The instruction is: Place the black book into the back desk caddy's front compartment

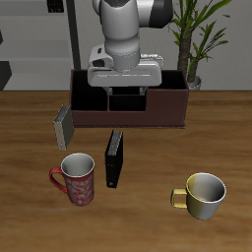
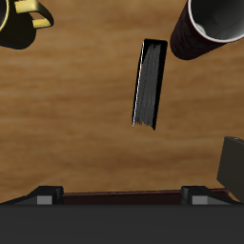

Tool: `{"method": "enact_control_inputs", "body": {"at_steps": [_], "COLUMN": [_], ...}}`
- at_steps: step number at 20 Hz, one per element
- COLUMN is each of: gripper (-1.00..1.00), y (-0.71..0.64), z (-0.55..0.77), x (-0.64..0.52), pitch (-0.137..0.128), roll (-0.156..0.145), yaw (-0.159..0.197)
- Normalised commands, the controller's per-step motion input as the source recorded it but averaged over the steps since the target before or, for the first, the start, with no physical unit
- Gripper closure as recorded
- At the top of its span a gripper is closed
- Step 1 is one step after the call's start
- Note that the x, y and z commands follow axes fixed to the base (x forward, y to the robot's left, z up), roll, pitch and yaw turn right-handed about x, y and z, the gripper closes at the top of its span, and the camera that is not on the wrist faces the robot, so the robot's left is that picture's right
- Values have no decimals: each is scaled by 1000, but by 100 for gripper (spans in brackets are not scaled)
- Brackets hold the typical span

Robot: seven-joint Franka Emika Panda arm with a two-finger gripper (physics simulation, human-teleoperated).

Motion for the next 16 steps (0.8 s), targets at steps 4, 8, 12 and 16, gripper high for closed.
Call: {"method": "enact_control_inputs", "body": {"at_steps": [4,8,12,16], "gripper": [-100,-100,-100,-100], "y": [-107,-192,-166,-167], "z": [97,-39,-98,-145], "x": [316,348,323,302], "pitch": [-16,-43,-12,-34], "roll": [-33,23,14,-5], "yaw": [-70,18,26,6]}}
